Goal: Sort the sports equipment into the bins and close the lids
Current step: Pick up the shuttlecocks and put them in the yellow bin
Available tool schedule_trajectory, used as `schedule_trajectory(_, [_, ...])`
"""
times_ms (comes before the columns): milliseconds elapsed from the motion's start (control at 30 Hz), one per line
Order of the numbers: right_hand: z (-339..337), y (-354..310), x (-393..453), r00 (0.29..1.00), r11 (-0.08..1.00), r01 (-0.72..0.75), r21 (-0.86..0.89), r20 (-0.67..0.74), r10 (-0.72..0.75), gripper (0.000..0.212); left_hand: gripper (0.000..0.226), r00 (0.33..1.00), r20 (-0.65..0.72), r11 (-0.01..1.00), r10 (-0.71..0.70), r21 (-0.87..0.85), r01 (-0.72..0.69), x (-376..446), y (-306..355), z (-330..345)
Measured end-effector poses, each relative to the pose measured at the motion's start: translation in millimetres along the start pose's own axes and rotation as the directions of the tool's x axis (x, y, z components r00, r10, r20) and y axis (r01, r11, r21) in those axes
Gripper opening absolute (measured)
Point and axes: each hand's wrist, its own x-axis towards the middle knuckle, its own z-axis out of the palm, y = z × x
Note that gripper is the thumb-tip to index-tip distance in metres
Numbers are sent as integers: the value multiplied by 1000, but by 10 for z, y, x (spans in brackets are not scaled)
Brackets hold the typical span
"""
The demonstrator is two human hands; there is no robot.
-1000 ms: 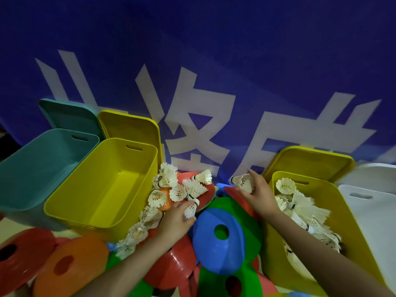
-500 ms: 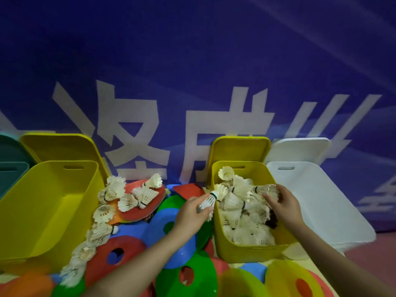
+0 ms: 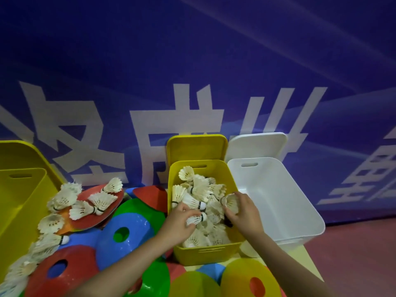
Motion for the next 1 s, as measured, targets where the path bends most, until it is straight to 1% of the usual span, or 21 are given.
schedule_trajectory(133, [31, 57, 7, 1000, 1000, 22, 11, 4, -22, 62, 33, 988, 118, 995, -100, 7, 100, 175, 36, -10])
schedule_trajectory(200, [37, 74, 7, 1000, 999, 24, 29, 11, -25, 63, 32, 983, 158, 995, -94, 35, 89, 222, 16, -5])
schedule_trajectory(300, [29, 80, 4, 1000, 998, 27, 57, 13, -27, 63, 33, 975, 213, 986, -68, 164, 34, 170, 23, 77])
schedule_trajectory(367, [13, 70, 2, 1000, 997, 28, 79, 11, -29, 63, 32, 982, 176, 974, -63, 225, 22, 145, 10, 154])
schedule_trajectory(433, [2, 61, -3, 1000, 994, 15, 111, 3, -15, 63, 31, 993, 101, 968, -63, 249, 36, 130, 15, 194])
schedule_trajectory(533, [-49, 83, 19, 998, 958, -59, 279, 4, 60, 57, 31, 997, 7, 957, -72, 283, 67, 127, 20, 215])
schedule_trajectory(600, [-160, 99, 45, 996, 905, -92, 415, 53, 77, 49, 32, 998, -24, 951, -62, 303, 67, 100, 24, 226])
schedule_trajectory(633, [-240, 102, 47, 993, 889, -105, 445, 102, 67, 47, 32, 998, -43, 950, -54, 307, 65, 83, 26, 231])
schedule_trajectory(667, [-323, 108, 47, 985, 897, -105, 429, 167, 36, 52, 32, 997, -69, 951, -46, 303, 65, 71, 20, 239])
schedule_trajectory(700, [-392, 121, 45, 969, 932, -76, 354, 246, -14, 61, 31, 995, -96, 954, -40, 294, 67, 62, 20, 244])
schedule_trajectory(733, [-449, 126, 39, 937, 972, -12, 233, 341, -70, 70, 30, 992, -124, 956, -30, 286, 64, 55, 19, 250])
schedule_trajectory(767, [-479, 119, 24, 896, 991, 88, 98, 427, -122, 73, 30, 989, -144, 958, -23, 281, 63, 47, 21, 255])
schedule_trajectory(800, [-472, 116, 13, 856, 977, 212, -18, 486, -176, 69, 30, 988, -154, 958, -19, 279, 62, 44, 25, 260])
schedule_trajectory(833, [-448, 107, -1, 821, 936, 334, -108, 522, -232, 62, 30, 987, -158, 959, -15, 279, 59, 40, 32, 265])
schedule_trajectory(867, [-402, 103, -13, 791, 890, 421, -177, 552, -265, 54, 30, 988, -156, 959, -8, 279, 52, 36, 37, 273])
schedule_trajectory(933, [-295, 84, -13, 745, 817, 511, -266, 611, -267, 44, 30, 988, -156, 959, 3, 282, 41, 23, 52, 288])
schedule_trajectory(1000, [-201, 75, 13, 723, 779, 541, -318, 649, -237, 40, 29, 985, -173, 958, 17, 286, 34, 2, 63, 294])
